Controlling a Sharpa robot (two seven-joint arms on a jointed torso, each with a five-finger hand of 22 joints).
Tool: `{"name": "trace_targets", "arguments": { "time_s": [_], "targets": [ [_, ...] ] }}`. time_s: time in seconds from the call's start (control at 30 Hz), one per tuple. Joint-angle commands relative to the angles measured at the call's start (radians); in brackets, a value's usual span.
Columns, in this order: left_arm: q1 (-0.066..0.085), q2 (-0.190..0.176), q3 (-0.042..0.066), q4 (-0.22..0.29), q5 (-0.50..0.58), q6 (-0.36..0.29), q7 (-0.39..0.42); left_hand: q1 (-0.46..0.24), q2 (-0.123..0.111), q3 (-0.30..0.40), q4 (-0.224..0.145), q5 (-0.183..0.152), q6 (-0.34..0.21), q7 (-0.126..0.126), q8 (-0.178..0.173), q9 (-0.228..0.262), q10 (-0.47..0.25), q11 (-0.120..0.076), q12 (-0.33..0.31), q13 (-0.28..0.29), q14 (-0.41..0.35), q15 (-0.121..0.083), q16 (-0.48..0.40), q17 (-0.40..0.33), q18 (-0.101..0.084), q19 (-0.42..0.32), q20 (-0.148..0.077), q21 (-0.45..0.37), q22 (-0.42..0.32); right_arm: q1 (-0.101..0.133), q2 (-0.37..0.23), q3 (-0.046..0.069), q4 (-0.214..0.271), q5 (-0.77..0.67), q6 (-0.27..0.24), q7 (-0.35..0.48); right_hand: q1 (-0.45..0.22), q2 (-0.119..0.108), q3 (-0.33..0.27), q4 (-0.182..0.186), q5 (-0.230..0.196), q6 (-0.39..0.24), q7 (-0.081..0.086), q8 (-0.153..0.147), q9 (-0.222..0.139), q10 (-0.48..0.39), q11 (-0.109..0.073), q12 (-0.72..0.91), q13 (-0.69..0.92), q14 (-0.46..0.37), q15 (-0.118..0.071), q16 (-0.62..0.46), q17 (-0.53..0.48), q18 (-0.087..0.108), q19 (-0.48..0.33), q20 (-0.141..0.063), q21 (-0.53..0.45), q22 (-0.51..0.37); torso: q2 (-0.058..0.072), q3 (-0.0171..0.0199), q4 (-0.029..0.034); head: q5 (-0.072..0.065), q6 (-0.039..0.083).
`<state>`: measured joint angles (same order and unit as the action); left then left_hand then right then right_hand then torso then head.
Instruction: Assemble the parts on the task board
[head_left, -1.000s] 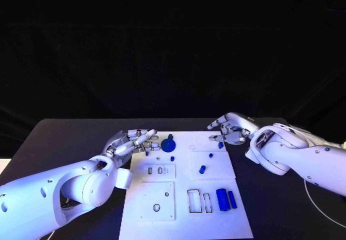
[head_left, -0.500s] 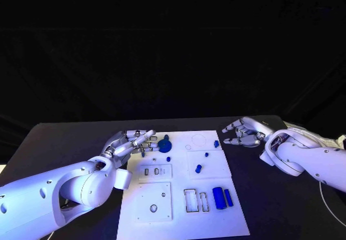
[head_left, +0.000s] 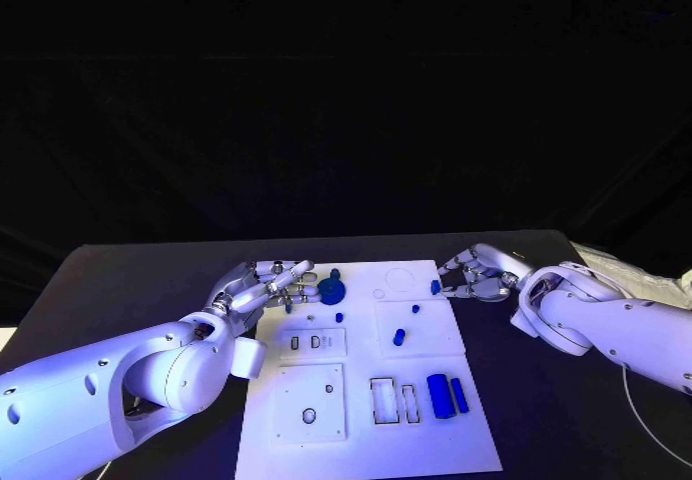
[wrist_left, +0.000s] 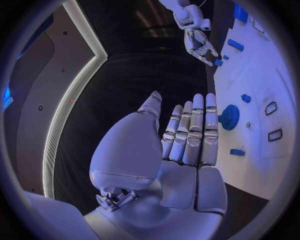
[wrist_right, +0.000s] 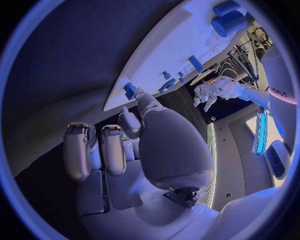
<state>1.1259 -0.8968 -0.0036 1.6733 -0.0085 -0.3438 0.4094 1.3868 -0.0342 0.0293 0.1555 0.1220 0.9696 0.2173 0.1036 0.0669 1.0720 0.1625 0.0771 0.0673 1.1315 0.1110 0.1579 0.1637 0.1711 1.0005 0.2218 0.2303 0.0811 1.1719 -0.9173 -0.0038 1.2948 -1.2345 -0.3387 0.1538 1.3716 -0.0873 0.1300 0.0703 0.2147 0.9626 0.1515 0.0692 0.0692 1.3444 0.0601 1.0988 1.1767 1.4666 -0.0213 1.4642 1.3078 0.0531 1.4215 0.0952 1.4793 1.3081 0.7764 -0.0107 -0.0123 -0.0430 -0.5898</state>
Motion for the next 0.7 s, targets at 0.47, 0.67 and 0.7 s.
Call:
{"name": "trace_targets", "arguments": {
  "time_s": [0.47, 0.67, 0.7],
  "targets": [
    [0.000, 0.004, 0.000, 0.000, -0.003, 0.023, 0.007, 0.003, 0.014, 0.000, -0.009, -0.006, -0.002, 0.005, -0.007, -0.001, -0.002, 0.004, -0.006, -0.001, 0.006, 0.005, -0.005, 0.003, 0.013, 0.007, 0.003, -0.006, -0.002, -0.004, 0.054, 0.000, -0.046, -0.026, 0.032, -0.031, 0.019, 0.020, 0.008, -0.013, -0.012, 0.013, -0.001, 0.003, 0.003, 0.003, -0.001, 0.010, 0.012, 0.063, 0.008, 0.001, 0.056, -0.003, -0.001, 0.003, 0.002, 0.043, 0.001, 0.0010, 0.0010, 0.005, -0.005],
    [0.000, 0.004, 0.000, -0.001, -0.003, 0.023, 0.006, 0.003, 0.014, 0.000, -0.009, -0.006, -0.002, 0.005, -0.007, -0.001, -0.002, 0.004, -0.006, -0.001, 0.006, 0.005, -0.005, 0.003, 0.013, 0.007, 0.003, -0.006, -0.002, -0.007, 0.060, 0.000, -0.052, -0.026, 0.041, -0.029, 0.025, 0.036, 0.018, -0.020, -0.039, 0.046, -0.007, 0.013, 0.008, 0.010, -0.006, 0.020, 0.021, 0.064, 0.004, 0.002, 0.058, -0.003, 0.000, 0.001, 0.003, 0.045, 0.000, 0.0014, -0.0009, 0.007, -0.006],
    [0.000, 0.004, 0.000, -0.001, -0.003, 0.023, 0.006, 0.003, 0.014, 0.000, -0.009, -0.006, -0.002, 0.005, -0.007, -0.001, -0.002, 0.004, -0.006, -0.001, 0.006, 0.005, -0.005, 0.003, 0.013, 0.007, 0.003, -0.006, -0.002, -0.007, 0.061, 0.000, -0.052, -0.026, 0.043, -0.028, 0.026, 0.039, 0.020, -0.021, -0.044, 0.052, -0.008, 0.015, 0.008, 0.011, -0.007, 0.022, 0.022, 0.064, 0.003, 0.002, 0.059, -0.004, 0.000, 0.000, 0.003, 0.045, 0.001, 0.0016, -0.0011, 0.007, -0.007]
  ]
}}
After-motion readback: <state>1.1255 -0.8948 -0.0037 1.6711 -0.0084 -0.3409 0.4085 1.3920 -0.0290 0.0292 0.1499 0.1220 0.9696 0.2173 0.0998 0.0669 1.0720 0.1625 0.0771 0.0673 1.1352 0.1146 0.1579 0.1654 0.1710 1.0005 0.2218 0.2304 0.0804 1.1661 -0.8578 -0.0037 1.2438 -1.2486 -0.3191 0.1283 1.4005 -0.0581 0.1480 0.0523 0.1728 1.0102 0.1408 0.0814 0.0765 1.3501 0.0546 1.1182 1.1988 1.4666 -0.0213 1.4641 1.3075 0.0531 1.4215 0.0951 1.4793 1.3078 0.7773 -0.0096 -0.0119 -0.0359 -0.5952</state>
